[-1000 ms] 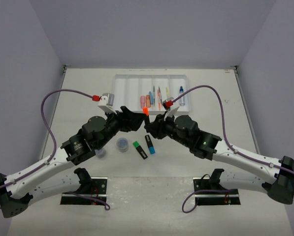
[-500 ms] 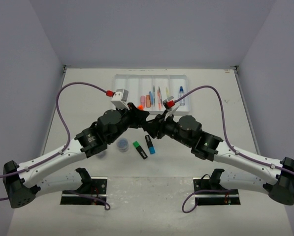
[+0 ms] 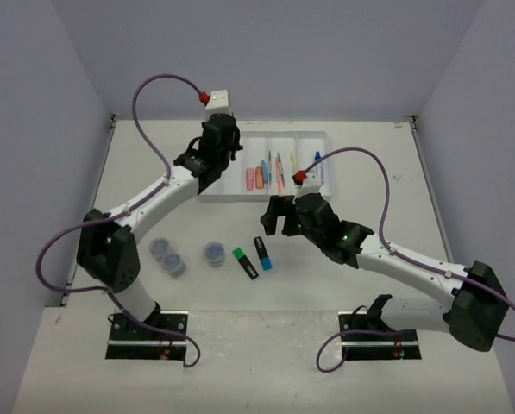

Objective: Sort the stationery into containers
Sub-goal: Place the pen in the storage box, then pick up the pen from the center of the board.

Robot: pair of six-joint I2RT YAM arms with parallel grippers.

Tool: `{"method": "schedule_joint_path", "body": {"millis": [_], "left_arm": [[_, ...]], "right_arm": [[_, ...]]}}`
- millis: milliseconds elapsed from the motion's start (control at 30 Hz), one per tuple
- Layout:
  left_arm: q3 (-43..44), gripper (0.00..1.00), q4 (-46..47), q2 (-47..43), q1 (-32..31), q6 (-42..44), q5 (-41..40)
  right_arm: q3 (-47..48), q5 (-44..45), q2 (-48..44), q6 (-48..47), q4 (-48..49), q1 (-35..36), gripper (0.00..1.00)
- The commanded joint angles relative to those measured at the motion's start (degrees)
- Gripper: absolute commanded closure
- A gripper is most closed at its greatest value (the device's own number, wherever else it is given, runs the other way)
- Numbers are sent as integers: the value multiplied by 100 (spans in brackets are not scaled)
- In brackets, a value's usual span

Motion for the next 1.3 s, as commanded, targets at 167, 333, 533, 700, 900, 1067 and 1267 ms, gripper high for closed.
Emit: {"method": "schedule_joint_path", "body": {"millis": [167, 333, 533, 700, 900, 1067, 1267], "left_arm": [[2189, 90, -240, 2684, 710, 880, 1446], [2279, 82, -370, 3040, 768, 843, 1287], [2263, 32, -626, 2903, 795, 788, 1257], [2140, 10, -939, 2057, 749, 582, 1203], [1157, 0, -1028, -26, 521, 169, 1086], [-203, 0, -831, -1590, 507, -99, 1262], [-1523, 0, -664, -2832, 499, -521, 1586]], "right_arm": [[594, -85, 1044, -290, -796, 27, 1], [663, -167, 1346, -334, -828, 49, 3], [1140, -182, 2008, -413, -1157, 49, 22], [1487, -247, 2572, -426, -1433, 102, 37], [1820, -460, 3062, -433, -1698, 235, 45], [1827, -528, 3324, -302, -1839, 396, 46], [1606, -677, 3599, -100, -1813, 617, 57]]}}
